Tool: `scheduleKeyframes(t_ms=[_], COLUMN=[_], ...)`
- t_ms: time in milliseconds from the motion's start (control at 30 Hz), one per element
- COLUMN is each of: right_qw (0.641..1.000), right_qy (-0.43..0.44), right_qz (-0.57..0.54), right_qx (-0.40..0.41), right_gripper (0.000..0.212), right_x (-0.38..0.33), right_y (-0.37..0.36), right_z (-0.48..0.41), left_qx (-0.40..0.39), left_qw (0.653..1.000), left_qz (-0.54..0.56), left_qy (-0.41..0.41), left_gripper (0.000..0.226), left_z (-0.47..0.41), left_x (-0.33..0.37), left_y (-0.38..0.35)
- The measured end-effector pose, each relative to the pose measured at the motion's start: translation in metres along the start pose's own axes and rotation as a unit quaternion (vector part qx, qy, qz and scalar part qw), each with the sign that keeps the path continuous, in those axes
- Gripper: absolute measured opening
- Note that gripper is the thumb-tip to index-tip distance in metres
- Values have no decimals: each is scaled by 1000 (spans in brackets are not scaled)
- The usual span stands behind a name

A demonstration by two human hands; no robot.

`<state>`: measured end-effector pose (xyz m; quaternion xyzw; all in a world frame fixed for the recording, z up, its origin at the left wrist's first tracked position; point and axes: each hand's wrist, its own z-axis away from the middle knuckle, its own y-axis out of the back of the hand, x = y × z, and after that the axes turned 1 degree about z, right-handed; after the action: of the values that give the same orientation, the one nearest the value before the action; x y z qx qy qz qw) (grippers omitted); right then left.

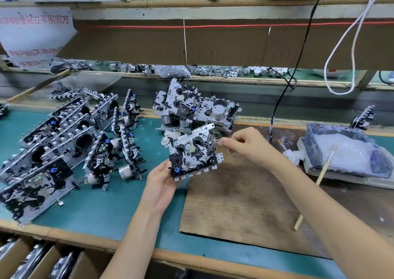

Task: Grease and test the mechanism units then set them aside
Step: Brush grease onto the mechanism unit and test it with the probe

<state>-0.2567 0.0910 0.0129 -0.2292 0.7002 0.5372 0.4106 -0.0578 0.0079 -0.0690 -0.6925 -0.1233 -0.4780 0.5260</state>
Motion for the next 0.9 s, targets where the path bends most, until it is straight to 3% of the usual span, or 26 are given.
scheduleKeyframes(t_ms=[533,600,633,667,733,767,833,900], right_qw=[999,998,995,990,959,924,846,801], right_qy=[-38,-12,21,65,163,195,221,221], right_qz=[36,36,41,70,223,327,484,552], right_qx=[4,56,90,106,63,29,-28,-72], right_gripper=[40,24,25,40,77,91,108,114], right_x=[0,-4,-9,-16,-31,-38,-47,-50], right_y=[-3,-6,-6,-6,-9,-14,-25,-37], right_z=[5,9,11,12,12,11,7,3], left_qx=[12,11,11,9,1,-5,-12,-14], left_qw=[1000,1000,1000,1000,1000,1000,1000,1000], left_qz=[12,13,13,12,5,3,9,16], left_qy=[6,7,7,7,1,-3,-10,-12], left_gripper=[23,23,24,25,25,25,23,24], left_z=[-1,-2,-2,-2,-2,-2,-2,-2], left_x=[-1,-1,-2,-2,-2,-2,-3,-4], left_y=[0,0,1,1,1,1,0,0])
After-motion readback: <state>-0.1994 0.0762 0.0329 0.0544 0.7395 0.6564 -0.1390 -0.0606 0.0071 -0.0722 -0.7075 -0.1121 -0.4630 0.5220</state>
